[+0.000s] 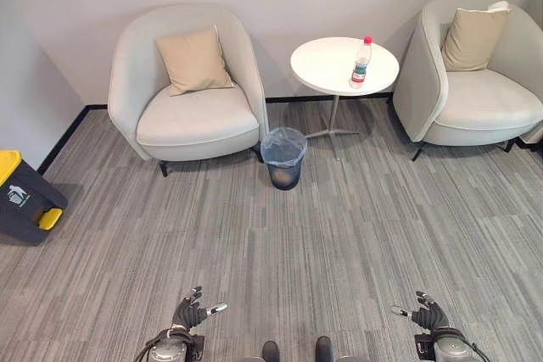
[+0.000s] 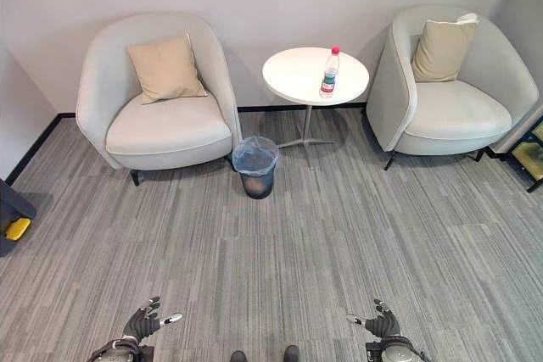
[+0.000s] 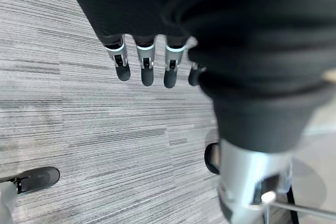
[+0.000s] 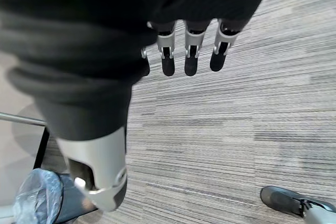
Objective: Gather garbage on tea table into small bin, then transfer packed bag to large trash can.
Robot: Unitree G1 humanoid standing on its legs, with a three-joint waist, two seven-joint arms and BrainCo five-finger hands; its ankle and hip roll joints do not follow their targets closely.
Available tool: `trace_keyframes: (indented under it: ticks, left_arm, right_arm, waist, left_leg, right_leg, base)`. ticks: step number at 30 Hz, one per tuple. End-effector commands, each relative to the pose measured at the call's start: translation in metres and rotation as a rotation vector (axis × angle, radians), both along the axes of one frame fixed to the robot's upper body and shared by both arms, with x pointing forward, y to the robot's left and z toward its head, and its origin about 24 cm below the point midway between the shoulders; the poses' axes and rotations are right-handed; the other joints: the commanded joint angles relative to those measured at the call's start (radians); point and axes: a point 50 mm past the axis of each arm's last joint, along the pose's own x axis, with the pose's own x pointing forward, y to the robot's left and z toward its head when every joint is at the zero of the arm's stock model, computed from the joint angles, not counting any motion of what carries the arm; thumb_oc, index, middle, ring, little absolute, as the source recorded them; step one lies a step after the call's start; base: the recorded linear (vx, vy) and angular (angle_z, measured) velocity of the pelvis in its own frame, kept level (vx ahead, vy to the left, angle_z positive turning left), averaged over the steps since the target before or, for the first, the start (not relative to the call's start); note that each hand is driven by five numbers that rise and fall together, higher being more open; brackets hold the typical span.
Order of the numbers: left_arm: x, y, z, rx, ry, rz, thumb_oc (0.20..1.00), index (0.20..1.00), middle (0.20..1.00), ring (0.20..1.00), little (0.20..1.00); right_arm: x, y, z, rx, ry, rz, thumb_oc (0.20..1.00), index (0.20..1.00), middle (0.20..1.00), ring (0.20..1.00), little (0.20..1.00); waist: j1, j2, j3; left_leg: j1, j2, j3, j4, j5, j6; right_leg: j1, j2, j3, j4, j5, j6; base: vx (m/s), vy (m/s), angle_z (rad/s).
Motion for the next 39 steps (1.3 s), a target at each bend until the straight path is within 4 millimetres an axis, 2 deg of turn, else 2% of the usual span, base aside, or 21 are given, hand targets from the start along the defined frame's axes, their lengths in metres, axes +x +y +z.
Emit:
trace_keyframes:
  ticks: [1, 14, 19, 20, 22, 24, 25, 27, 29, 31, 33, 34, 35, 36, 37, 38, 39]
  left_arm:
    - [0.014, 0.012, 0.008, 0.017, -0.055, 0.058, 1.0, 1.0, 1.0, 1.0, 1.0]
    - [0.018, 0.018, 0.011, 0.005, -0.08, 0.118, 1.0, 1.0, 1.0, 1.0, 1.0]
    - [0.025, 0.021, 0.018, 0.019, -0.115, 0.11, 1.0, 1.0, 1.0, 1.0, 1.0]
    - [0.027, 0.021, 0.019, 0.023, -0.123, 0.108, 1.0, 1.0, 1.0, 1.0, 1.0]
    - [0.028, 0.021, 0.02, 0.025, -0.128, 0.105, 1.0, 1.0, 1.0, 1.0, 1.0]
    - [0.028, 0.02, 0.02, 0.025, -0.129, 0.1, 1.0, 1.0, 1.0, 1.0, 1.0]
    - [0.029, 0.018, 0.019, 0.019, -0.127, 0.103, 1.0, 1.0, 1.0, 1.0, 1.0]
    - [0.028, 0.018, 0.018, 0.018, -0.12, 0.105, 1.0, 1.0, 1.0, 1.0, 1.0]
    - [0.03, 0.013, 0.017, 0.015, -0.121, 0.094, 1.0, 1.0, 1.0, 1.0, 1.0]
    - [0.03, 0.008, 0.016, 0.01, -0.124, 0.079, 1.0, 1.0, 1.0, 1.0, 1.0]
    - [0.029, 0.001, 0.013, -0.007, -0.114, 0.065, 1.0, 1.0, 1.0, 1.0, 1.0]
    - [0.033, -0.003, 0.015, -0.019, -0.128, 0.042, 1.0, 1.0, 1.0, 1.0, 1.0]
    - [0.039, -0.007, 0.018, -0.027, -0.143, 0.025, 1.0, 1.0, 1.0, 1.0, 1.0]
    - [0.041, -0.01, 0.017, -0.036, -0.143, 0.021, 1.0, 1.0, 1.0, 1.0, 1.0]
    - [0.042, -0.011, 0.017, -0.039, -0.141, 0.016, 1.0, 1.0, 1.0, 1.0, 1.0]
    - [0.044, -0.014, 0.017, -0.039, -0.137, 0.001, 1.0, 1.0, 1.0, 1.0, 1.0]
    - [0.045, -0.015, 0.017, -0.029, -0.131, -0.022, 1.0, 1.0, 1.0, 1.0, 1.0]
  right_arm:
    - [0.02, 0.001, 0.008, 0.004, -0.074, -0.025, 1.0, 1.0, 1.0, 1.0, 1.0]
    - [0.024, 0.001, 0.006, 0.026, -0.065, -0.093, 1.0, 1.0, 1.0, 1.0, 1.0]
    - [0.031, 0.002, 0.01, 0.03, -0.087, -0.098, 1.0, 1.0, 1.0, 1.0, 1.0]
    - [0.034, 0.004, 0.011, 0.033, -0.098, -0.088, 1.0, 1.0, 1.0, 1.0, 1.0]
    - [0.038, 0.006, 0.013, 0.03, -0.108, -0.071, 1.0, 1.0, 1.0, 1.0, 1.0]
    - [0.042, 0.007, 0.015, 0.026, -0.117, -0.055, 1.0, 1.0, 1.0, 1.0, 1.0]
    - [0.046, 0.009, 0.017, 0.021, -0.13, -0.04, 1.0, 1.0, 1.0, 1.0, 1.0]
    - [0.049, 0.01, 0.019, 0.016, -0.136, -0.027, 1.0, 1.0, 1.0, 1.0, 1.0]
    - [0.051, 0.013, 0.022, 0.011, -0.157, -0.001, 1.0, 1.0, 1.0, 1.0, 1.0]
    - [0.047, 0.012, 0.022, 0.007, -0.164, -0.002, 1.0, 1.0, 1.0, 1.0, 1.0]
    - [0.046, 0.009, 0.023, -0.001, -0.176, -0.006, 1.0, 1.0, 1.0, 1.0, 1.0]
    - [0.047, 0.007, 0.026, 0.004, -0.195, -0.012, 1.0, 1.0, 1.0, 1.0, 1.0]
    - [0.047, 0.004, 0.027, -0.004, -0.199, -0.016, 1.0, 1.0, 1.0, 1.0, 1.0]
    - [0.047, 0.002, 0.026, -0.011, -0.188, -0.017, 1.0, 1.0, 1.0, 1.0, 1.0]
    - [0.047, 0.001, 0.026, -0.011, -0.186, -0.021, 1.0, 1.0, 1.0, 1.0, 1.0]
    - [0.048, 0.0, 0.027, -0.014, -0.185, -0.026, 1.0, 1.0, 1.0, 1.0, 1.0]
    - [0.048, -0.001, 0.027, -0.018, -0.18, -0.02, 1.0, 1.0, 1.0, 1.0, 1.0]
  waist:
    - [-0.001, -0.035, -0.018]
    - [0.008, -0.041, 0.006]
    - [0.015, -0.042, 0.026]
    - [0.015, -0.036, 0.041]
    - [0.015, -0.035, 0.052]
    - [0.015, -0.035, 0.06]
    - [0.013, -0.033, 0.067]
    - [0.01, -0.029, 0.072]
    - [-0.003, -0.028, 0.073]
    - [-0.01, -0.026, 0.064]
    - [-0.02, -0.016, 0.041]
    - [-0.023, -0.006, 0.048]
    - [-0.027, -0.012, 0.057]
    - [-0.025, -0.013, 0.068]
    - [-0.023, -0.014, 0.074]
    - [-0.016, -0.021, 0.081]
    - [-0.004, -0.031, 0.085]
  left_leg:
    - [0.006, 0.02, -0.018, 0.028, -0.089, -0.052]
    - [-0.082, -0.009, -0.001, 0.136, -0.142, -0.024]
    - [-0.11, -0.025, -0.007, 0.164, -0.163, 0.002]
    - [-0.102, -0.022, -0.005, 0.167, -0.176, 0.011]
    - [-0.081, -0.022, 0.003, 0.164, -0.188, 0.015]
    - [-0.052, -0.026, 0.014, 0.156, -0.201, 0.016]
    - [-0.022, -0.025, 0.022, 0.145, -0.21, 0.013]
    - [0.0, -0.022, 0.026, 0.139, -0.216, 0.007]
    - [0.038, -0.013, 0.023, 0.133, -0.232, -0.012]
    - [0.062, -0.002, 0.012, 0.141, -0.251, -0.027]
    - [0.06, 0.035, 0.006, 0.174, -0.229, -0.065]
    - [0.022, 0.072, 0.007, 0.277, -0.173, -0.102]
    - [-0.035, 0.095, 0.014, 0.386, -0.128, -0.12]
    - [-0.073, 0.118, 0.03, 0.444, -0.089, -0.12]
    - [-0.091, 0.118, 0.034, 0.451, -0.091, -0.112]
    - [-0.142, 0.098, 0.045, 0.43, -0.118, -0.095]
    - [-0.216, 0.065, 0.057, 0.358, -0.15, -0.078]
  right_leg:
    - [0.046, -0.048, 0.002, 0.001, -0.101, 0.097]
    - [-0.019, -0.085, 0.025, 0.06, -0.101, 0.119]
    - [-0.106, -0.089, 0.044, 0.194, -0.118, 0.134]
    - [-0.157, -0.089, 0.032, 0.287, -0.121, 0.146]
    - [-0.201, -0.099, 0.008, 0.329, -0.109, 0.151]
    - [-0.221, -0.113, -0.031, 0.3, -0.089, 0.149]
    - [-0.246, -0.127, -0.085, 0.249, -0.059, 0.145]
    - [-0.253, -0.136, -0.137, 0.207, -0.042, 0.146]
    - [-0.272, -0.155, -0.197, 0.196, -0.034, 0.146]
    - [-0.25, -0.142, -0.182, 0.194, -0.042, 0.126]
    - [-0.227, -0.121, -0.191, 0.17, -0.05, 0.106]
    - [-0.187, -0.092, -0.188, 0.147, -0.071, 0.082]
    - [-0.16, -0.08, -0.187, 0.123, -0.089, 0.059]
    - [-0.126, -0.068, -0.187, 0.104, -0.11, 0.042]
    - [-0.115, -0.064, -0.182, 0.095, -0.117, 0.04]
    - [-0.095, -0.067, -0.174, 0.079, -0.127, 0.042]
    - [-0.067, -0.069, -0.166, 0.069, -0.143, 0.051]
  base:
    - [0.01, 0.007, -0.05]
    - [0.01, 0.073, -0.08]
    - [0.0, 0.092, -0.11]
    - [0.02, 0.098, -0.31]
    - [0.08, 0.05, -0.51]
    - [0.16, -0.037, -0.37]
    - [0.21, -0.084, -0.36]
    - [0.21, -0.095, -0.3]
    - [0.36, -0.223, -0.07]
    - [0.38, -0.272, 0.27]
    - [0.33, -0.356, 0.41]
    - [0.26, -0.427, 0.09]
    - [0.31, -0.483, 0.17]
    - [0.22, -0.332, 0.15]
    - [0.24, -0.228, -0.01]
    - [0.33, -0.138, -0.32]
    - [0.29, -0.106, -0.19]
